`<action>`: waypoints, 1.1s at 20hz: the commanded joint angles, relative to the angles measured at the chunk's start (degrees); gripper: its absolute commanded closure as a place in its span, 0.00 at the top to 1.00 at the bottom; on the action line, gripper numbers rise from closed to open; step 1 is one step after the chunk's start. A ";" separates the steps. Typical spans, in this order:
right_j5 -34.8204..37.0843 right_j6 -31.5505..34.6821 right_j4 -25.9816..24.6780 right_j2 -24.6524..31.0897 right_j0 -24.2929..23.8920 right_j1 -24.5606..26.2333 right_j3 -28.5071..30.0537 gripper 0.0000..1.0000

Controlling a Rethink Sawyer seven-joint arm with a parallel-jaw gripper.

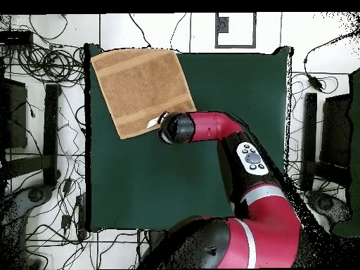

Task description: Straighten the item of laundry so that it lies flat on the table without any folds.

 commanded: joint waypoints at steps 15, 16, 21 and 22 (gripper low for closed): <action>17.51 -9.47 -3.38 -0.61 -2.03 6.76 5.36 1.00; 17.31 -9.35 -3.64 -0.70 -1.78 7.42 4.54 1.00; 14.35 -7.88 -4.46 -0.91 -0.28 11.43 -0.01 1.00; 13.15 -7.46 -4.94 -1.12 0.34 13.87 -2.97 1.00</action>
